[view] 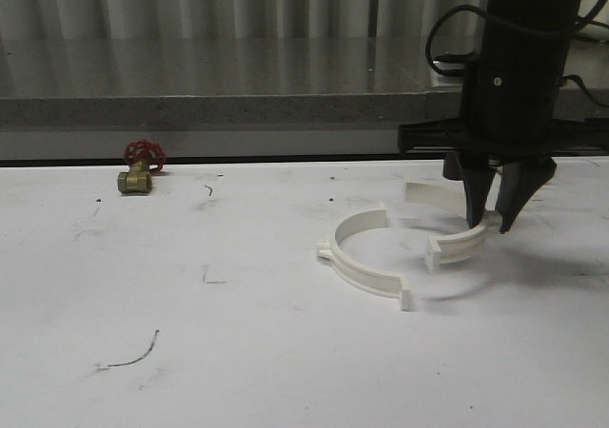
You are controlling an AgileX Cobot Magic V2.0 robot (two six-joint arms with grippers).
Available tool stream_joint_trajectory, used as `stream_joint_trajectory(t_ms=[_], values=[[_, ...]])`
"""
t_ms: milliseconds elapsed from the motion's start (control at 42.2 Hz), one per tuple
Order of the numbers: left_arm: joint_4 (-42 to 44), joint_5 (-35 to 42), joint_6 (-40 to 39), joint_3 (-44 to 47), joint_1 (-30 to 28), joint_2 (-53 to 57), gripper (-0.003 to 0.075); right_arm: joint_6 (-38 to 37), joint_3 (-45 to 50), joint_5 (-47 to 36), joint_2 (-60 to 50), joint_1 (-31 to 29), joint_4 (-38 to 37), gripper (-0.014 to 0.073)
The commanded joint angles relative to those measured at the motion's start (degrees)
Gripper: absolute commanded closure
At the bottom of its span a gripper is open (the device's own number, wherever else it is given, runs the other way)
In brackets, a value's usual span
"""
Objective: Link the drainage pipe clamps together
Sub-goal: 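Carry it over and lower it against the placed clamp half, then press the held half down to join the two halves into a ring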
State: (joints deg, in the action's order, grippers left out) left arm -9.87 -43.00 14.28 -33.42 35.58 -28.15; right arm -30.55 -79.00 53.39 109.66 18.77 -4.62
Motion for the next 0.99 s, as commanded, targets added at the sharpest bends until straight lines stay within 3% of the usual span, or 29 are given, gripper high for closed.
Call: stream_joint_trajectory(t_ms=[0, 971], values=[[-1.2, 3.8, -0.2, -1.5, -0.1, -0.3, 0.0426, -0.8, -1.9, -1.2, -2.0, 0.2, -1.0, 0.0496], [-1.2, 3.8, -0.2, -1.5, -0.1, -0.3, 0.0426, -1.2, -1.9, -3.8, 1.2, 1.7, -0.6, 0.0496]])
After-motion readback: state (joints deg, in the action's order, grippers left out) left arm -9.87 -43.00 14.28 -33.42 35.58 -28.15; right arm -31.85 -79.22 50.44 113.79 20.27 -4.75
